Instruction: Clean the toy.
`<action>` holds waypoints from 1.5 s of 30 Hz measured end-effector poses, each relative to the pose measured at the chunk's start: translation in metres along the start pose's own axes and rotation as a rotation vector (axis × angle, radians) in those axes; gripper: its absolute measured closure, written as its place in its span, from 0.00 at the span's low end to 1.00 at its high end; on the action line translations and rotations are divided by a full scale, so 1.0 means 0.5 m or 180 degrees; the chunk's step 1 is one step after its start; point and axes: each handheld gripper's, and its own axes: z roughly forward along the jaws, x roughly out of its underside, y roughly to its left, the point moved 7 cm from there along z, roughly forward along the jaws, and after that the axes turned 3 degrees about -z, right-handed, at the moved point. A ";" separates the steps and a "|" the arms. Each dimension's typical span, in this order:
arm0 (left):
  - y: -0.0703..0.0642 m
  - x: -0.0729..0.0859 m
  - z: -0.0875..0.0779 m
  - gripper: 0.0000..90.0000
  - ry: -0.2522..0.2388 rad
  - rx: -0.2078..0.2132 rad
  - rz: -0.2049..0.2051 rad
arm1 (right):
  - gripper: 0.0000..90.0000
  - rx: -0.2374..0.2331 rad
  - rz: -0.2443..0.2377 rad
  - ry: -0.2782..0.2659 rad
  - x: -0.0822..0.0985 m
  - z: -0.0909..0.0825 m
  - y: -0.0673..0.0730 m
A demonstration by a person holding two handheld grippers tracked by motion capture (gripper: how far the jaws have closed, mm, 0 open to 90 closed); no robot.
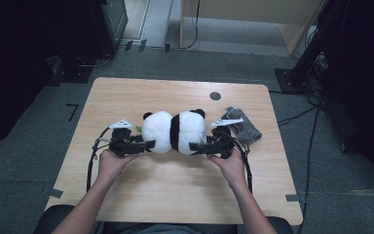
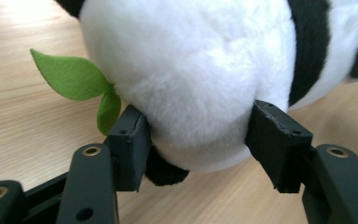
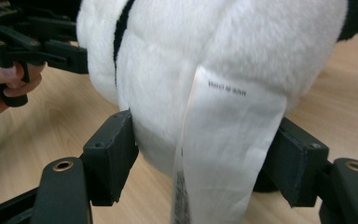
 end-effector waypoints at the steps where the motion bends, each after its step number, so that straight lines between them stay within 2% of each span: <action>1: 0.000 0.000 0.000 0.45 0.0000 0.0000 0.0000 | 0.34 0.0021 -0.0002 -0.0013 -0.002 0.001 -0.001; 2: 0.007 -0.001 0.004 0.44 -0.0020 -0.0037 -0.0016 | 0.34 0.0040 -0.0031 -0.0038 -0.005 0.003 -0.004; 4: 0.015 -0.001 0.009 0.41 -0.0051 -0.0128 0.0074 | 0.34 0.0099 -0.0108 -0.0069 -0.007 0.009 -0.011; 7: 0.020 -0.008 0.012 0.38 -0.0174 -0.0131 0.0145 | 0.33 0.0231 -0.0260 -0.0054 -0.005 0.020 -0.022; 16: 0.022 -0.016 0.004 0.36 -0.0186 -0.0224 0.0245 | 0.34 0.0280 -0.0270 -0.0066 -0.010 0.013 -0.032; 18: 0.023 -0.018 0.000 0.36 -0.0158 -0.0219 0.0244 | 0.34 0.0321 -0.0294 -0.0087 -0.013 0.004 -0.034; 20: 0.024 -0.018 -0.002 0.36 -0.0095 -0.0150 0.0172 | 0.35 0.0346 -0.0303 -0.0123 -0.016 -0.009 -0.038; 22: 0.026 -0.021 -0.005 0.36 -0.0105 -0.0162 0.0154 | 0.37 0.0343 -0.0284 -0.0167 -0.018 -0.022 -0.043; 29: 0.028 -0.036 -0.012 0.36 -0.0148 -0.0177 0.0210 | 0.40 0.0563 -0.0391 -0.0242 -0.021 -0.048 -0.070; 34: 0.027 -0.049 -0.014 0.36 -0.0184 -0.0180 0.0257 | 0.43 0.0769 -0.0385 -0.0279 -0.022 -0.070 -0.108; 38: 0.026 -0.060 -0.015 0.36 -0.0174 -0.0202 0.0325 | 0.45 0.0855 -0.0267 -0.0379 -0.023 -0.093 -0.147; 39: 0.026 -0.060 -0.015 0.36 -0.0174 -0.0202 0.0325 | 0.45 0.0855 -0.0267 -0.0379 -0.023 -0.093 -0.147; 40: 0.026 -0.063 -0.015 0.36 -0.0184 -0.0205 0.0332 | 0.45 0.0897 -0.0270 -0.0386 -0.024 -0.097 -0.159; 41: 0.027 -0.068 -0.016 0.36 -0.0170 -0.0214 0.0346 | 0.46 0.1014 -0.0292 -0.0352 -0.026 -0.101 -0.182; 42: 0.028 -0.071 -0.015 0.36 -0.0174 -0.0216 0.0348 | 0.47 0.1074 -0.0305 -0.0336 -0.027 -0.103 -0.193; 43: 0.028 -0.071 -0.015 0.36 -0.0174 -0.0216 0.0348 | 0.47 0.1074 -0.0305 -0.0336 -0.027 -0.103 -0.193; 44: 0.028 -0.078 -0.016 0.36 -0.0170 -0.0214 0.0356 | 0.47 0.1157 -0.0314 -0.0297 -0.031 -0.105 -0.215; 45: 0.027 -0.082 -0.016 0.36 -0.0173 -0.0202 0.0355 | 0.47 0.1190 -0.0308 -0.0290 -0.033 -0.106 -0.225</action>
